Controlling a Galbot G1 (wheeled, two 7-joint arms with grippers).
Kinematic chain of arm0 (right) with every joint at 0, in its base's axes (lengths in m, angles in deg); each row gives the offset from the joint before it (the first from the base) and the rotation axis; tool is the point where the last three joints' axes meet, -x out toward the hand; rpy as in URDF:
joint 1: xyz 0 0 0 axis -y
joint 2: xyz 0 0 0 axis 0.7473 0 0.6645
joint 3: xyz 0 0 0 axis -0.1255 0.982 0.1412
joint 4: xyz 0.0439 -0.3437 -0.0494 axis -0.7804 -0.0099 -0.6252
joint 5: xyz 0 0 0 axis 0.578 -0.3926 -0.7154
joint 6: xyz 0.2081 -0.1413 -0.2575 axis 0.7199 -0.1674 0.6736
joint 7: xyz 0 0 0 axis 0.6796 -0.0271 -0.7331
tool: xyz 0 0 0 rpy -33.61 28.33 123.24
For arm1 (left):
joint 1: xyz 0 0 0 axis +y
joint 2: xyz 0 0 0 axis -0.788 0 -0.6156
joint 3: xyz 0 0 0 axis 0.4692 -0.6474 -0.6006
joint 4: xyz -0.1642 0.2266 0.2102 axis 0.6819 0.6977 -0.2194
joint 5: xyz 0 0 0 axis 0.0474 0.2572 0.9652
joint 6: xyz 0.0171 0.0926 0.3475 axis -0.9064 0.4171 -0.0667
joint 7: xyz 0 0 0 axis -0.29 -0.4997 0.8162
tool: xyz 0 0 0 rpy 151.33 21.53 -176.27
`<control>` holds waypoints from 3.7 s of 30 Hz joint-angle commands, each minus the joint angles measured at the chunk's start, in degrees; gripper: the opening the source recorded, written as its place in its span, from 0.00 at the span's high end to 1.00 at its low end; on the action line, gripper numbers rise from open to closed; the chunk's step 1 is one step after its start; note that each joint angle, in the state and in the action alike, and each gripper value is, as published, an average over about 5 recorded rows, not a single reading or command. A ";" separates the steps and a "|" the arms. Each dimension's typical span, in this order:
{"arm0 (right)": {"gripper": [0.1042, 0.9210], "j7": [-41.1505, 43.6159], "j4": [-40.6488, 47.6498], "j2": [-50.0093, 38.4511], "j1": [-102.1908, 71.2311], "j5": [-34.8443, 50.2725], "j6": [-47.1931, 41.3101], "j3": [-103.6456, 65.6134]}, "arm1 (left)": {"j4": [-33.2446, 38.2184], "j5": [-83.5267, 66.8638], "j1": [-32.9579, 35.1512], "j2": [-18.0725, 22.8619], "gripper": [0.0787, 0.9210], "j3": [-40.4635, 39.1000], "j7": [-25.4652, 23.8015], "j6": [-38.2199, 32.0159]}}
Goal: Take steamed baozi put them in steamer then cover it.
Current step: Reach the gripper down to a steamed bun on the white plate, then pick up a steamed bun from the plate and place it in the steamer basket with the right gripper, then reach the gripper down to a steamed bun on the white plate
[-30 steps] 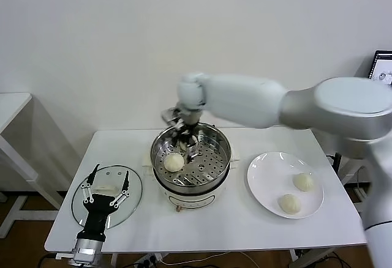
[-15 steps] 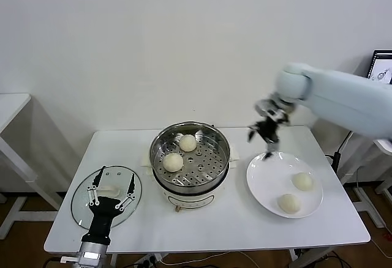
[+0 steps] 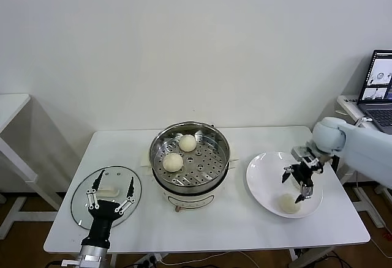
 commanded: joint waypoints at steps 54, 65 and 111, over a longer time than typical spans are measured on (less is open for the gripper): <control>0.32 -1.28 -8.58 29.29 27.72 -12.58 38.23 -0.20 | 1.25 0.19 0.62 0.01 0.12 -0.94 0.79 -0.46; 0.32 -6.26 -12.56 33.27 19.38 -24.99 49.68 1.11 | 1.15 0.09 0.43 0.07 0.12 -0.83 0.85 -0.86; 0.12 1.38 -6.72 22.17 17.12 -15.98 35.91 -9.75 | 0.60 0.08 -0.62 -0.22 0.12 -0.91 1.33 -0.90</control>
